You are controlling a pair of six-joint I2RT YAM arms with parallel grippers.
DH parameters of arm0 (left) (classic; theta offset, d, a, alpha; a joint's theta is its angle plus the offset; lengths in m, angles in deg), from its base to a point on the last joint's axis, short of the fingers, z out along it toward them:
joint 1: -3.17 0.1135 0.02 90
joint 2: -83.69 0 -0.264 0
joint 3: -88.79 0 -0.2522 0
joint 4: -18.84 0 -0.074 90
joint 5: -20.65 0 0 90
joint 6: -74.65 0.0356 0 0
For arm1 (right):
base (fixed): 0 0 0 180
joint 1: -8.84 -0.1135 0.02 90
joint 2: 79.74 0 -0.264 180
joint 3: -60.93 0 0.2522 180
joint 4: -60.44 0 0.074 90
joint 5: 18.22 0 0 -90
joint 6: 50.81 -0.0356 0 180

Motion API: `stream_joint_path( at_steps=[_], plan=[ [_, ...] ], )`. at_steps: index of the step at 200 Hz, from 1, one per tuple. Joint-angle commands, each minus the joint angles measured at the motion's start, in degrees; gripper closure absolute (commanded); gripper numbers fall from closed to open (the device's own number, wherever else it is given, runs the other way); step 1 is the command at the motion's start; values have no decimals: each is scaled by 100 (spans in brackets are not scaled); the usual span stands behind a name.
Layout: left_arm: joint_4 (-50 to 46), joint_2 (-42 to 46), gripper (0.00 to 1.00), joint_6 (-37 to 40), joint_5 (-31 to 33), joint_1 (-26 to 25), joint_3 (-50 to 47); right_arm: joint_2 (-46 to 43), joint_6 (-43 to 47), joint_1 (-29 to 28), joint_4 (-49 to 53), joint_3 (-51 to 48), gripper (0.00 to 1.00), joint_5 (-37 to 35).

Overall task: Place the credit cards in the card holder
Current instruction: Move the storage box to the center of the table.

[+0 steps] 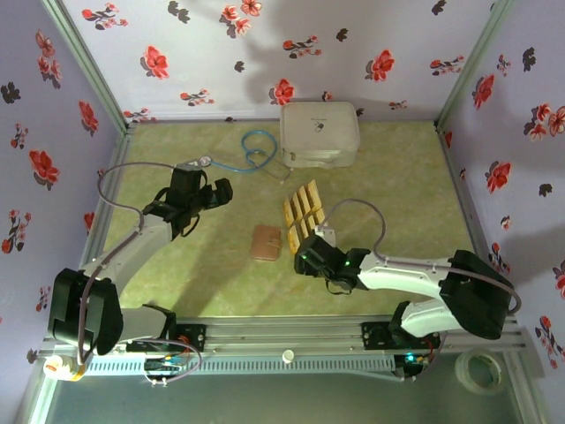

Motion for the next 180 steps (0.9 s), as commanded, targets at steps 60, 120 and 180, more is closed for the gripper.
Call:
stream_joint_path(
  at_steps=[60,120,180],
  plan=[
    [78,-101,0,-120,-19,-110,-24,-16,153,-15,487,632,32,-319],
    [-97,-64,0,-140,-83,-171,-103,-802,257,-15,992,692,31,-180],
    [-306,-16,0,-123,-334,-189,-501,82,320,-24,450,1506,30,778]
  ],
)
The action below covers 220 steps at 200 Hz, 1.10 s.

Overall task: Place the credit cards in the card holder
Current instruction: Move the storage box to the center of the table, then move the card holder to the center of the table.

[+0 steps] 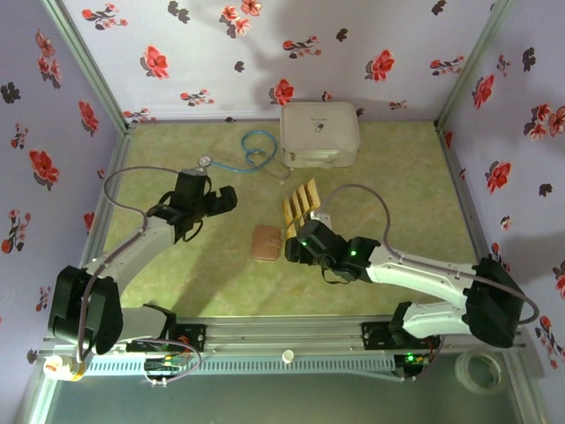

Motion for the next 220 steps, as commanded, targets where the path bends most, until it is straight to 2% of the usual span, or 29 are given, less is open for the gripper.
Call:
stream_joint_path(
  at_steps=[1,40,86,119,157,220],
  plan=[
    [-218,30,0,-56,-88,-42,-258,508,106,-24,-252,464,30,432],
    [-374,335,0,-26,207,172,-507,1714,191,-63,97,1414,27,281],
    [-647,689,0,-77,141,967,-527,2859,241,-122,576,2221,24,-8],
    [-689,895,0,-91,-24,1448,-569,3350,232,-122,657,2548,23,-27],
    [-588,1001,0,-222,-142,1558,-637,3829,241,-123,730,2982,22,111],
    [-396,979,0,-348,-203,1584,-786,4228,386,-136,-86,3562,22,1097]
  ],
)
